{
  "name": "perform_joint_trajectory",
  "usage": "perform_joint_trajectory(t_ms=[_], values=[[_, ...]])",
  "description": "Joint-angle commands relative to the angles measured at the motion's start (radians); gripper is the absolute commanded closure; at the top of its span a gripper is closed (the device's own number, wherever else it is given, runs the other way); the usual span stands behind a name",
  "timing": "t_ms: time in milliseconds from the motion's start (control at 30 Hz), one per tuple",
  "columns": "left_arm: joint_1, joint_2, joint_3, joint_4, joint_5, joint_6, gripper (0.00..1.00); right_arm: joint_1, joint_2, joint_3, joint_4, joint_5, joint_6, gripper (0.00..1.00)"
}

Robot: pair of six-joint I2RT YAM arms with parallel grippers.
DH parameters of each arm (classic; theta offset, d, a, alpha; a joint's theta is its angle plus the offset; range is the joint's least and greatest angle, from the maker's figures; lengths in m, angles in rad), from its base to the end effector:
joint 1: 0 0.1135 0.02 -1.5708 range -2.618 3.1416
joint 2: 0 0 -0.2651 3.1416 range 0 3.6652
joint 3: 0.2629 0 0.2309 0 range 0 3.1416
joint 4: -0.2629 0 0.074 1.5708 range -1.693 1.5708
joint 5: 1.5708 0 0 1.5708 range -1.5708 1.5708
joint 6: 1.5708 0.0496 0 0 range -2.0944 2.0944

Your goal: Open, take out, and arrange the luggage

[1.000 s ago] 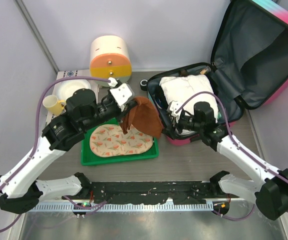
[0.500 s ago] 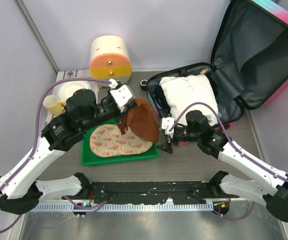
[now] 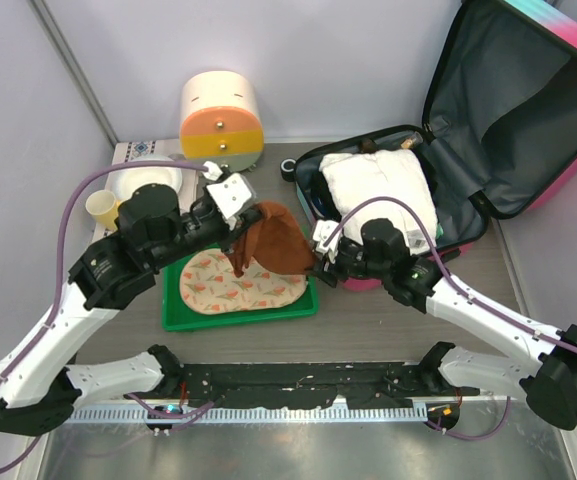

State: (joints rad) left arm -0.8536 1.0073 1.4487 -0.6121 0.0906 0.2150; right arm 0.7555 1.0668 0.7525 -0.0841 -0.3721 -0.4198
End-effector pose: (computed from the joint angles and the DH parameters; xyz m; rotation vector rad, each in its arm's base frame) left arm 0.1123 -0.1356 0.4662 0.9601 1.4898 -0.5445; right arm 0.1575 0.1731 0.2871 -1.2978 1.5038 0.5845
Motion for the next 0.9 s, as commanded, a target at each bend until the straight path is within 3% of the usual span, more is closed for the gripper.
perform_joint_trajectory(t_ms=[0,33,67,200,300,467,633,767,867], values=[[0.016,-0.068,-0.016,-0.041,0.028,-0.093,1.00,0.002,-0.007,0.050,0.072,0.041,0.061,0.74],[0.022,-0.082,-0.020,-0.057,0.040,-0.098,1.00,0.002,-0.008,0.060,0.049,0.035,0.059,0.90],[0.027,-0.108,-0.030,-0.072,0.041,-0.098,1.00,0.002,-0.011,0.088,0.026,0.026,0.052,0.99],[0.025,-0.173,-0.048,-0.217,-0.018,-0.065,1.00,0.002,-0.045,0.159,-0.156,-0.037,0.001,0.99],[0.027,-0.220,-0.074,-0.374,-0.051,0.045,1.00,0.014,-0.056,0.194,-0.325,-0.071,-0.037,0.99],[0.027,-0.265,-0.177,-0.533,-0.207,0.197,1.00,0.033,0.056,0.326,-0.590,-0.073,-0.042,0.99],[0.027,-0.279,-0.321,-0.517,-0.294,0.222,1.00,0.038,0.226,0.428,-0.651,-0.028,-0.053,0.99],[0.034,-0.259,-0.480,-0.390,-0.383,0.233,1.00,0.038,0.361,0.490,-0.658,0.005,-0.073,0.99],[0.103,-0.245,-0.553,-0.290,-0.370,0.230,1.00,0.039,0.461,0.541,-0.631,0.056,-0.086,0.99]])
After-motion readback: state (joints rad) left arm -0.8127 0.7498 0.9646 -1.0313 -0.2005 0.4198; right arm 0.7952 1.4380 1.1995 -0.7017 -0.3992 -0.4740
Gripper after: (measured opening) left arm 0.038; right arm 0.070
